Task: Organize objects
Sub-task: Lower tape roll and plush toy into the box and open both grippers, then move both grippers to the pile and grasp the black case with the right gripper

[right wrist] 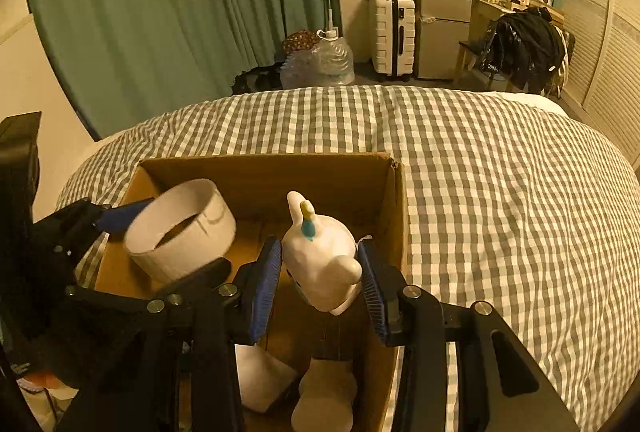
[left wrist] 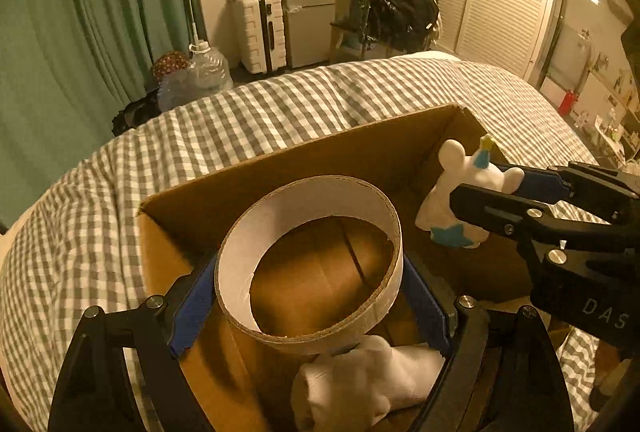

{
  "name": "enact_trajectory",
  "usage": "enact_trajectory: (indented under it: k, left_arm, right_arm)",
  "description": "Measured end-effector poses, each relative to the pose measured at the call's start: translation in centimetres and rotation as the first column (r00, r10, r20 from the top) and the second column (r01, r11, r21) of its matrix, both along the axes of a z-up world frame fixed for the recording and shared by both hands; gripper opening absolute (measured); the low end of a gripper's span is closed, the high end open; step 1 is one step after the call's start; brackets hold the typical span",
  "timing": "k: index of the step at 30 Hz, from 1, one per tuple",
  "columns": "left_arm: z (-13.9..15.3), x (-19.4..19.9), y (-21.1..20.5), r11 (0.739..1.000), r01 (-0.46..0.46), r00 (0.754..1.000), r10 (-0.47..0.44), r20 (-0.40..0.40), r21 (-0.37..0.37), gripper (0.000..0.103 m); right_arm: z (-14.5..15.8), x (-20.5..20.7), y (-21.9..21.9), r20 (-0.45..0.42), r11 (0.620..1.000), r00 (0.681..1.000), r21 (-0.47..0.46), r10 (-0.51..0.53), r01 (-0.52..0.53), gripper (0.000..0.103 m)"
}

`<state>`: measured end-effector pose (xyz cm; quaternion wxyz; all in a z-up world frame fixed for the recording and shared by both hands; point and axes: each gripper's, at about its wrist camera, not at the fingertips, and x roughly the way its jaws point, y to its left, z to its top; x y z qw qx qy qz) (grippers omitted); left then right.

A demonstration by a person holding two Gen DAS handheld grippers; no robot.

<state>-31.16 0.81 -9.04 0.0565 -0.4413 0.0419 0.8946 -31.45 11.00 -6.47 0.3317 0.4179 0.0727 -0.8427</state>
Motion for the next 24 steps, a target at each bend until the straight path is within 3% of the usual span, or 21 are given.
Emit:
enact_trajectory:
  k: [4, 7, 12, 16, 21, 24]
  left_arm:
    - [0.0, 0.1, 0.1, 1.000, 0.011, 1.000, -0.012, 0.019, 0.011, 0.093]
    - [0.4, 0.4, -0.1, 1.000, 0.007, 1.000, -0.007, 0.029, 0.023, 0.099]
    - [2.9, 2.3, -0.3, 1.000, -0.011, 1.000, 0.011, 0.002, 0.012, 0.099]
    - [6.5, 4.8, -0.7, 1.000, -0.010, 0.999, 0.011, -0.048, 0.008, 0.099]
    - [11.1, 8.9, -1.9, 0.999, -0.034, 0.993, 0.036, -0.115, 0.016, 0.101]
    - [13.4, 11.1, -2.7, 0.998, -0.058, 0.988, 0.059, -0.141, 0.009, 0.102]
  right_arm:
    - [-0.3, -0.5, 0.1, 0.005, 1.000, 1.000, -0.021, -0.012, 0.012, 0.040]
    - [0.4, -0.4, 0.6, 0.002, 0.998, 1.000, -0.064, -0.024, 0.024, 0.062]
    - [2.6, 0.2, 1.8, -0.015, 0.994, 0.999, -0.099, -0.048, 0.046, 0.065]
    - [5.6, 1.7, 2.8, -0.044, 0.992, 0.997, -0.105, -0.068, 0.063, 0.078]
    - [10.7, 5.4, 4.3, -0.159, 0.992, 0.982, -0.090, -0.101, 0.087, 0.083]
    - [13.9, 8.1, 5.2, -0.223, 0.992, 0.969, -0.094, -0.102, 0.083, 0.092]
